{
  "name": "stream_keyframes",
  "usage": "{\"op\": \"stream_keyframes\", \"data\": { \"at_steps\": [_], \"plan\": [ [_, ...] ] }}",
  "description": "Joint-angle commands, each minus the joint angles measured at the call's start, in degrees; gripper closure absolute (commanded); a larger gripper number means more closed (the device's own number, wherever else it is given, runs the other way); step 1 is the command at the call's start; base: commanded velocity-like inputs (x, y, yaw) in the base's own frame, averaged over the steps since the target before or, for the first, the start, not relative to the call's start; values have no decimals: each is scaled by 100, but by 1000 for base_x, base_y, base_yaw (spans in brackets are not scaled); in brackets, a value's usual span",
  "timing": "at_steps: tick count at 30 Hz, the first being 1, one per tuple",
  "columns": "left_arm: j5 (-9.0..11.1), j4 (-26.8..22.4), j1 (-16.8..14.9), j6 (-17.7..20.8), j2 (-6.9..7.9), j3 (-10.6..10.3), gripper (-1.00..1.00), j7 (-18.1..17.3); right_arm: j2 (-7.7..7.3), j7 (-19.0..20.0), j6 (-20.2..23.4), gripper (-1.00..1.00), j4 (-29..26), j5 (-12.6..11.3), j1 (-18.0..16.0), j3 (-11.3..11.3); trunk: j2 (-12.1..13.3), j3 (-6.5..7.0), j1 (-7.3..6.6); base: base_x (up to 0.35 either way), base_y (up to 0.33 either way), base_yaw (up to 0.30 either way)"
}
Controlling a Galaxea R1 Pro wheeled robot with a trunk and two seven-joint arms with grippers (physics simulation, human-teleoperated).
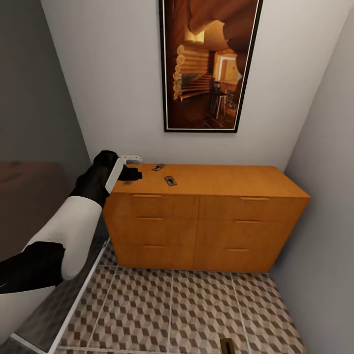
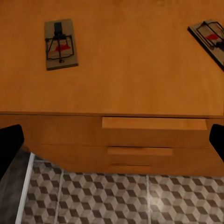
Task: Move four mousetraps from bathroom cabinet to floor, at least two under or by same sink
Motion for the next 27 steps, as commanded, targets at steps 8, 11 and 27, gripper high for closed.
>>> {"op": "stream_keyframes", "data": {
  "at_steps": [8,11,27],
  "plan": [
    [60,-1,-4,18,74,-25,-100,57,10,-2,-2,100,4,10,81,9,-3,-5,3,330,18,0],
    [60,2,-4,18,128,-25,-100,57,8,-8,4,100,4,10,194,5,-3,-5,3,295,83,0],
    [60,-2,-4,18,226,-30,-100,57,-1,13,-2,100,2,10,286,4,-3,-5,3,75,11,0]
  ]
}}
